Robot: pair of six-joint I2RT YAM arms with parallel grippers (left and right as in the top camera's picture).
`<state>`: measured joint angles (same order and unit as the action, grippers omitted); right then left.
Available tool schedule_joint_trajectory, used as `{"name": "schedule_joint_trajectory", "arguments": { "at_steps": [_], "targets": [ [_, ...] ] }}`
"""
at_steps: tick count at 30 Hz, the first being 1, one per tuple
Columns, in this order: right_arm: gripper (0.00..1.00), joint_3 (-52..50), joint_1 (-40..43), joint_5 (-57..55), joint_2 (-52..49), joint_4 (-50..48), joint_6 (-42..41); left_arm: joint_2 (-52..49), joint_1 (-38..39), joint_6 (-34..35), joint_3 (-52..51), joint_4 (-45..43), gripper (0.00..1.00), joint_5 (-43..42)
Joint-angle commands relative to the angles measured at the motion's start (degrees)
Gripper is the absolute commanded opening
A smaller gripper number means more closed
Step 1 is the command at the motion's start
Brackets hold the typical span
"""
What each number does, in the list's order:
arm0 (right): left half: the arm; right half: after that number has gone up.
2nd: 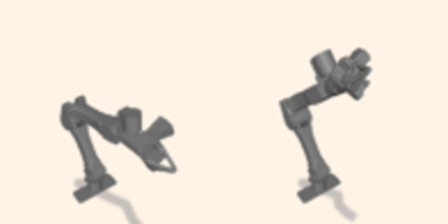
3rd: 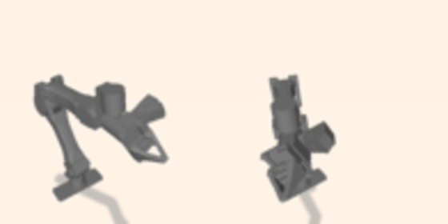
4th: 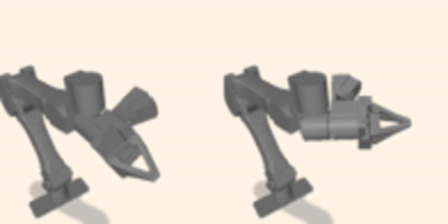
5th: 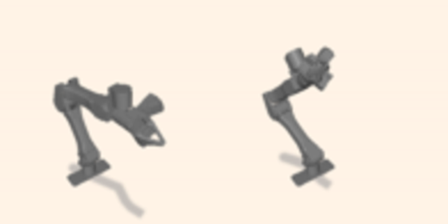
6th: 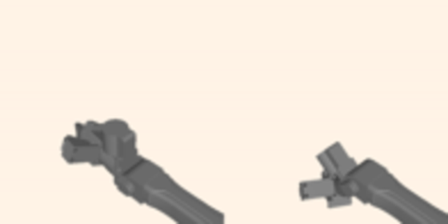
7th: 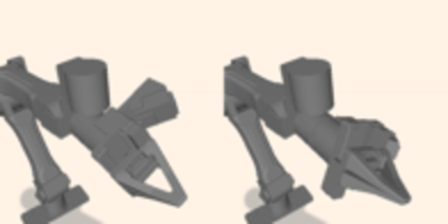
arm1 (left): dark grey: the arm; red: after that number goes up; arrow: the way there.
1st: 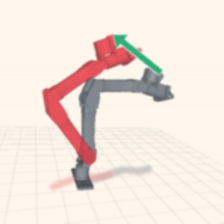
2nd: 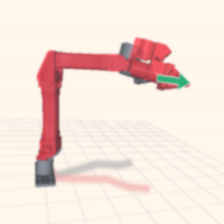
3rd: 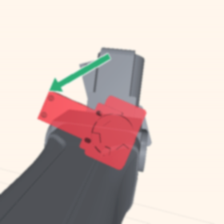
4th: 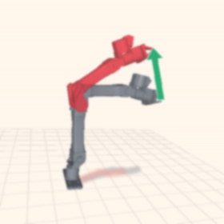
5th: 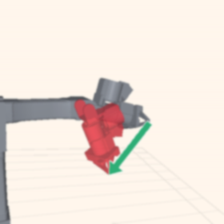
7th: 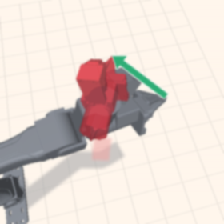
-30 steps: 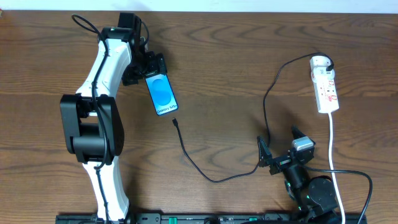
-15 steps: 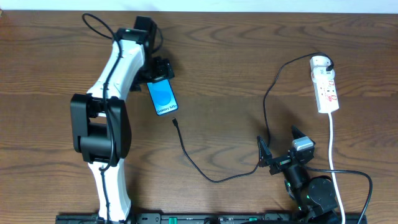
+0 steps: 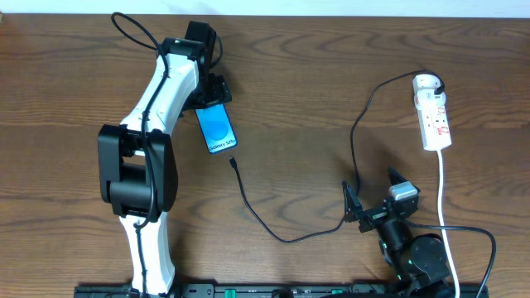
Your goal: Plug charger to phone and switch on socket
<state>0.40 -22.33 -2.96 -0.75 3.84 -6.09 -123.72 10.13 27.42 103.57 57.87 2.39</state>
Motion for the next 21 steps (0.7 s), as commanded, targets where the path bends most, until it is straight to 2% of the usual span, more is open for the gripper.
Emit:
{"name": "schedule_joint_trajectory", "arguments": {
  "at_steps": [1,6,21],
  "targets": [
    [0.99,-0.1,0.3,-0.1,0.0,0.2,-0.7,-0.6,0.0,0.4,-0.4,0.6,0.99,1.0],
    [0.99,-0.1,0.3,-0.1,0.0,0.2,-0.7,-0.6,0.1,-1.9,-0.4,0.9,0.98,1.1],
    [0.99,-0.1,0.3,-0.1,0.0,0.2,-0.7,-0.6,0.6,-1.6,-0.4,1.6,0.99,-3.5]
  ]
}}
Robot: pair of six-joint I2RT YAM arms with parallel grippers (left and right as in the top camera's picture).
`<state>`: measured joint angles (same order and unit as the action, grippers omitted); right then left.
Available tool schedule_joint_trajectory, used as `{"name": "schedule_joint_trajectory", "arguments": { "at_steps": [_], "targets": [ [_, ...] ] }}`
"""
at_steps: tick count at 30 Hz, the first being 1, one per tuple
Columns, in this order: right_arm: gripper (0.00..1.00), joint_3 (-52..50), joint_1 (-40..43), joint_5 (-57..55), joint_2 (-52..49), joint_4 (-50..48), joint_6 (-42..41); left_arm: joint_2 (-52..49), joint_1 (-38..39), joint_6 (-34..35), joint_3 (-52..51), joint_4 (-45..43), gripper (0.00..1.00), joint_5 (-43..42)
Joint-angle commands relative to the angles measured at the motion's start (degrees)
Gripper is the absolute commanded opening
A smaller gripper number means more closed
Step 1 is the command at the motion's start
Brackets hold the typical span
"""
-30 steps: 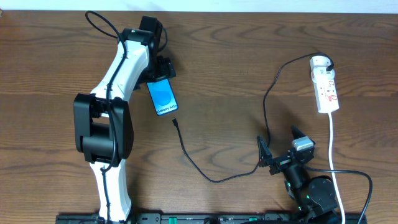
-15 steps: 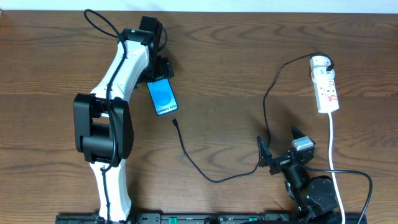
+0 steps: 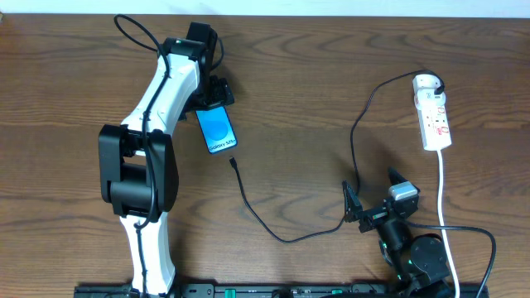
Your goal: Plug charger to phone and switch on socket
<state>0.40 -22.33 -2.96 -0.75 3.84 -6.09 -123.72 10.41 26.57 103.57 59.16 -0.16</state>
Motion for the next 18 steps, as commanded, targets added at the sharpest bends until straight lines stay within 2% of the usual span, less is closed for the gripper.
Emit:
{"name": "schedule_joint_trajectory", "arguments": {
  "at_steps": [1,18],
  "targets": [
    [0.99,-0.1,0.3,-0.1,0.0,0.2,-0.7,-0.6,0.3,-0.8,-0.4,0.3,0.99,-0.9],
    [0.99,-0.1,0.3,-0.1,0.0,0.2,-0.7,-0.6,0.4,-0.7,-0.9,-0.5,0.99,-0.7]
  ]
}}
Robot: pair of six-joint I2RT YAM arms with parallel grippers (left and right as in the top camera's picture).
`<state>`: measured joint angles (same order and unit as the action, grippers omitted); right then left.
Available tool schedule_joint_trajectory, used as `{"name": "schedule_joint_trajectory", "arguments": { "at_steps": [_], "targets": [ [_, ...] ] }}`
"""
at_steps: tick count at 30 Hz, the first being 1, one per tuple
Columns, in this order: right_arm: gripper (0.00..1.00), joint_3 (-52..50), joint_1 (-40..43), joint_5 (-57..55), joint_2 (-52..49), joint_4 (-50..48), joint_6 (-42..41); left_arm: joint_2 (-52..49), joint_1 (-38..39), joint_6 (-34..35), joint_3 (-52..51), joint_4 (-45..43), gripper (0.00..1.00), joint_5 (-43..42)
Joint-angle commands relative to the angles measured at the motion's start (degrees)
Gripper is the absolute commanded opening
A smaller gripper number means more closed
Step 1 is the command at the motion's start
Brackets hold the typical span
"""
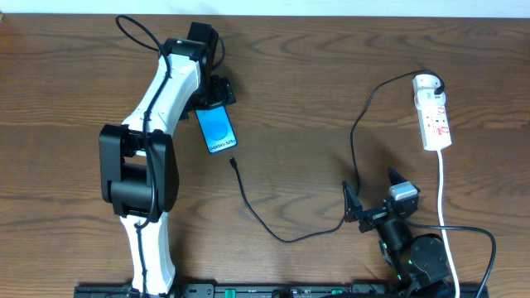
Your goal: Plug charger to phone and switch on socket
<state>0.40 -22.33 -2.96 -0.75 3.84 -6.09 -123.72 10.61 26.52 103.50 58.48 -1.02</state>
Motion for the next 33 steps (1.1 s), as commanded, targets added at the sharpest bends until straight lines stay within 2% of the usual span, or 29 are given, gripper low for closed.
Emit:
{"name": "schedule_joint_trajectory", "arguments": {
  "at_steps": [1,22,24,33],
  "targets": [
    [0.99,-0.1,0.3,-0.1,0.0,0.2,-0.7,-0.6,0.3,-0.7,-0.8,0.2,0.98,0.1],
    [0.99,-0.1,0.3,-0.1,0.0,0.2,-0.7,-0.6,0.6,-0.1,-4.4,-1.6,0.98,-1.1],
    [0.99,-0.1,0.3,-0.1,0.0,0.2,-0.7,-0.6,0.7,-1.0,-5.0,-2.9,0.98,-3.2],
    [0.99,-0.1,0.3,-0.1,0.0,0.2,-0.7,-0.6,0.9,-3.4,-8.0,-6.3,0.98,-3.3]
  ]
}}
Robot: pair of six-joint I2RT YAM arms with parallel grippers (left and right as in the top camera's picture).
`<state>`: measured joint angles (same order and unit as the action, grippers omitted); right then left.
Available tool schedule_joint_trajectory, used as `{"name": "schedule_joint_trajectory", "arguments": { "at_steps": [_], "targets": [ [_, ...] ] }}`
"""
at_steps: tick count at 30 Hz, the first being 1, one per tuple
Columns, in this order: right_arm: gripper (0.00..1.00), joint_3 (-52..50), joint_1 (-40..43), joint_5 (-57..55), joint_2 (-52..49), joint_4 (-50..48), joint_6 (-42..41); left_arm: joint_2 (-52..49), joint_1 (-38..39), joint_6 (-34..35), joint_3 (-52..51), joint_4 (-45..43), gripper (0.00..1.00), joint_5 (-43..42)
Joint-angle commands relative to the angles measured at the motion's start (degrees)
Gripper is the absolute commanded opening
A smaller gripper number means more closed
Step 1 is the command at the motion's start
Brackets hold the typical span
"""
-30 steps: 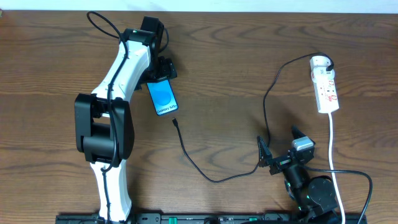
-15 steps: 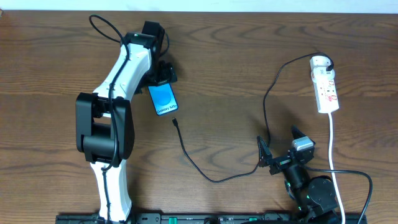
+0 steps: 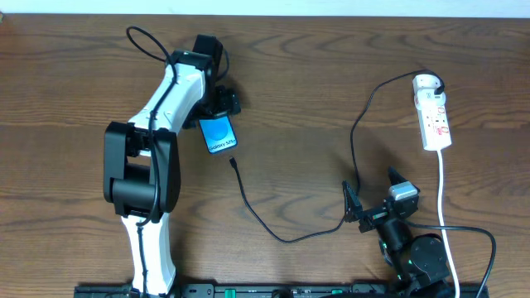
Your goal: Plug charger to phone and switch on socket
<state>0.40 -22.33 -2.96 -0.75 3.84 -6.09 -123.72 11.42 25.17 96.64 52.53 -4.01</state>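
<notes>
The phone (image 3: 219, 136) lies face up on the table with its blue screen lit, tilted a little. My left gripper (image 3: 218, 108) hangs over the phone's top end, covering it, with the jaws spread about as wide as the phone. The black charger cable (image 3: 257, 211) lies loose, its plug (image 3: 234, 162) just below the phone's lower end and apart from it. The cable runs right and up to the adapter (image 3: 426, 82) in the white socket strip (image 3: 436, 122). My right gripper (image 3: 371, 192) stands open at the front right, beside the cable's bend.
The strip's white lead (image 3: 441, 199) runs down the right side past my right arm's base. The left arm's own black cable (image 3: 141, 37) loops at the back left. Brown wooden table (image 3: 298, 91) all round.
My left arm has shifted right and a little toward the phone, so the gripper now covers more of the phone's top. Phone, cable and right gripper have not moved.
Through the earlier moments my left gripper stayed at the phone's top end with only slight shifts. The phone, the loose plug and the open right gripper kept their places throughout. Now the left gripper sits further over the phone.
</notes>
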Motion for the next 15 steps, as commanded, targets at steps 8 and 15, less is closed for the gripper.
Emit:
{"name": "schedule_joint_trajectory", "arguments": {
  "at_steps": [8,15],
  "targets": [
    [0.99,-0.1,0.3,-0.1,0.0,0.2,-0.7,-0.6,0.1,-2.2,-3.7,-2.8,0.98,0.4],
    [0.99,-0.1,0.3,-0.1,0.0,0.2,-0.7,-0.6,0.1,-2.2,-6.7,-6.1,0.98,0.3]
  ]
}}
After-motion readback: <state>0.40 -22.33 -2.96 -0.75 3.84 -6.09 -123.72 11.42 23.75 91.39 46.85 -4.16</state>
